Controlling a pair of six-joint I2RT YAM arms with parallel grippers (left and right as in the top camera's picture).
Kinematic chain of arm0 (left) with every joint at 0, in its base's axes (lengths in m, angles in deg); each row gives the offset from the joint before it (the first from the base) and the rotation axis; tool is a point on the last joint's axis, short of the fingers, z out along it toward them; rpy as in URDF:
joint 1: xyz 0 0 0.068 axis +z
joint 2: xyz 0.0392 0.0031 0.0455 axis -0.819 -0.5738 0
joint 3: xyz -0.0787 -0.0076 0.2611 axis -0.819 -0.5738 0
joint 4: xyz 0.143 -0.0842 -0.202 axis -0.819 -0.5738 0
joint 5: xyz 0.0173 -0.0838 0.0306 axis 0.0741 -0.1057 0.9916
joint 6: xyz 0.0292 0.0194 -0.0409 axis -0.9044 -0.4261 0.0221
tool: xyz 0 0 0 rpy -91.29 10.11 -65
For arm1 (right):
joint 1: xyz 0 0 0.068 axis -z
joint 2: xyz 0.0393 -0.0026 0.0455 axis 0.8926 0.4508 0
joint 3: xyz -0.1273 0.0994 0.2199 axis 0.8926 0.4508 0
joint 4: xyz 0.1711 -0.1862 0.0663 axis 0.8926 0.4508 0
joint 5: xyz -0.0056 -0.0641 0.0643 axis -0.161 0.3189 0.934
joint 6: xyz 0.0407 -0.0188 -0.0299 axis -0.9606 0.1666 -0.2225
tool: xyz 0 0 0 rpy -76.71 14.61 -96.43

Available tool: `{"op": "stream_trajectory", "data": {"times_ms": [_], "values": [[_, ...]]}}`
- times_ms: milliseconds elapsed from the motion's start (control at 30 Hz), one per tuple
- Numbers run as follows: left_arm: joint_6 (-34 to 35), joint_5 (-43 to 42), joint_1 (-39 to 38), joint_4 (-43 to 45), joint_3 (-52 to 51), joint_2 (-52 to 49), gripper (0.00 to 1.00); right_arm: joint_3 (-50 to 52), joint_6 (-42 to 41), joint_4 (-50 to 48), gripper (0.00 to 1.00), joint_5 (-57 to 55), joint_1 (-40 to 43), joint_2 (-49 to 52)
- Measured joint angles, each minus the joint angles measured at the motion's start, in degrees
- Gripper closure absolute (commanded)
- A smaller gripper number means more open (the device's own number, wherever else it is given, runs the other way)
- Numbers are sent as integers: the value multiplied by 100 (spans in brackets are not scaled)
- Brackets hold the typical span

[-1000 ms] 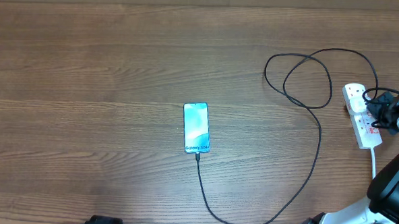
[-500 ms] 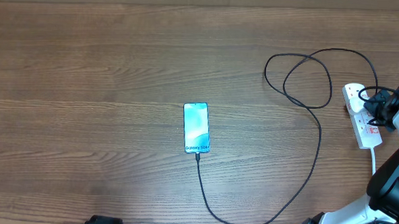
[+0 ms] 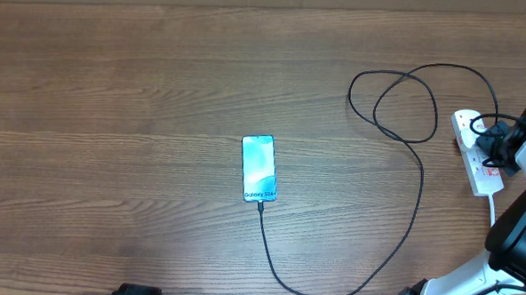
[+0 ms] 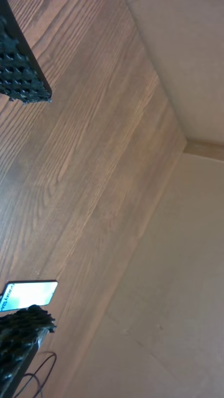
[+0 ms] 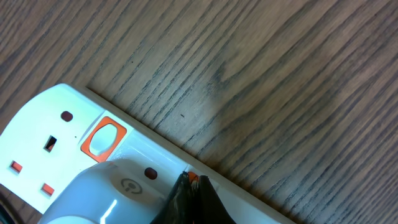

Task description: Plug charger to phone and switch on socket

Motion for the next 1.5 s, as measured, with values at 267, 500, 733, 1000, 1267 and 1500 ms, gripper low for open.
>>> {"op": "stream_trajectory", "data": {"times_ms": [267, 500, 733, 1000, 1267, 1500], "values": [[0, 0, 0, 0, 0, 0, 0, -4, 0, 55, 96, -264, -131, 0], [0, 0, 0, 0, 0, 0, 0, -35, -2, 184, 96, -581, -295, 0], [0, 0, 0, 0, 0, 0, 0, -66, -4, 345, 96, -748, -442, 0], [0, 0, 0, 0, 0, 0, 0, -90, -20, 448, 96, -726, -470, -2], [0, 0, 0, 0, 0, 0, 0, -170, -238, 721, 96, -885, -501, -13], [0, 2, 0, -2, 0, 0, 0, -562, -706, 1659, 96, -931, -302, -63]]}}
